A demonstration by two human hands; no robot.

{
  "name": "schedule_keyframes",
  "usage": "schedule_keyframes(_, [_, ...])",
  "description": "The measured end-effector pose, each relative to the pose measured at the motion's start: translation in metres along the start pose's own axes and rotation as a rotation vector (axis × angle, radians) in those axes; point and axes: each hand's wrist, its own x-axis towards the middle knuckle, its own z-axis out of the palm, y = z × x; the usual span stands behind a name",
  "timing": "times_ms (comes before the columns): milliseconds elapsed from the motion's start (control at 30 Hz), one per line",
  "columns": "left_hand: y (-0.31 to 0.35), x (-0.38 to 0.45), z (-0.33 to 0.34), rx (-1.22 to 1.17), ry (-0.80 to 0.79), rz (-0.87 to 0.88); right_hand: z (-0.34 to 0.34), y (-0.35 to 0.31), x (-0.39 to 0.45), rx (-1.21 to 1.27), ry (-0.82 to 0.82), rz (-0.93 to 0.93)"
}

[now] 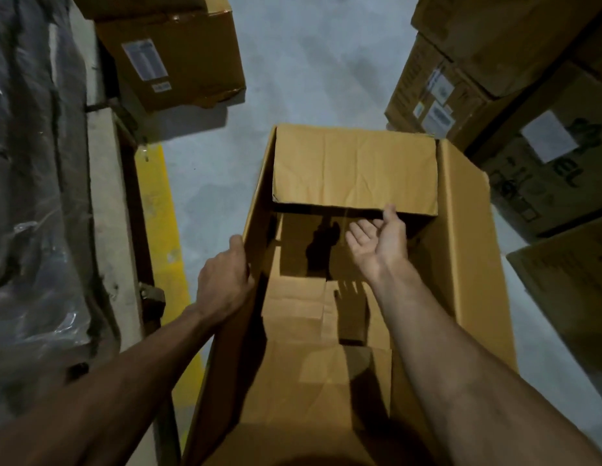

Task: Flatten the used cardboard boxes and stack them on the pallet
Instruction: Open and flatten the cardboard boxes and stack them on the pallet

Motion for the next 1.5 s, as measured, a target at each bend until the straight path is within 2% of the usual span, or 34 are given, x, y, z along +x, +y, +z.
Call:
schedule_keyframes(100, [0.0,-0.007,0.003,0.018,0.001,-0.016,0.02,-0.001,0.0,0.225,0.013,0.0])
schedule_keyframes(200, [0.001,-0.001,0.006,-0.005,0.004,-0.048,0.043,-0.015,-0.005,0.224,-0.049,-0.071])
schedule_keyframes(300, [-0.002,-0.001,0.009,-0.032,0.01,-0.076,0.073,-0.04,-0.001,0.132,-0.131,-0.245])
schedule_keyframes(333, [-0.002,-0.002,0.009,-0.035,0.014,-0.078,0.082,-0.047,0.002,0.022,-0.141,-0.326])
schedule_keyframes(400, [0.0,-0.002,0.009,-0.046,0.016,-0.083,0.098,-0.056,0.016,-0.376,-0.148,-0.491])
schedule_keyframes(567, [0.003,0.0,0.01,-0.073,-0.014,-0.112,0.113,-0.068,0.085,-1.816,-0.036,-0.68])
schedule_keyframes(633, [0.003,0.001,0.011,-0.077,-0.019,-0.128,0.11,-0.075,0.112,-2.138,-0.013,-0.757])
schedule_keyframes(700, [0.003,0.001,0.013,-0.073,-0.017,-0.134,0.108,-0.08,0.131,-2.28,-0.029,-0.814])
schedule_keyframes(833, [0.003,0.001,0.013,-0.092,0.001,-0.138,0.112,-0.077,0.143,-2.38,0.025,-0.949])
schedule_keyframes(1067, [0.001,0.003,0.015,-0.097,0.019,-0.127,0.109,-0.081,0.141,-2.367,-0.011,-0.906])
schedule_keyframes(1200, [0.002,0.004,0.011,-0.091,-0.004,-0.141,0.084,-0.075,0.124,-2.293,-0.053,-0.92])
schedule_keyframes(1300, [0.004,0.004,0.007,-0.073,-0.018,-0.139,0.041,-0.068,0.087,-2.147,0.144,-0.893])
schedule_keyframes(1400, [0.006,0.003,0.003,-0.034,-0.013,-0.152,-0.022,-0.053,0.041,-2.077,0.302,-0.739])
schedule_keyframes(1500, [0.007,0.001,0.002,-0.025,-0.006,-0.148,-0.08,-0.038,0.004,-2.001,0.433,-0.662])
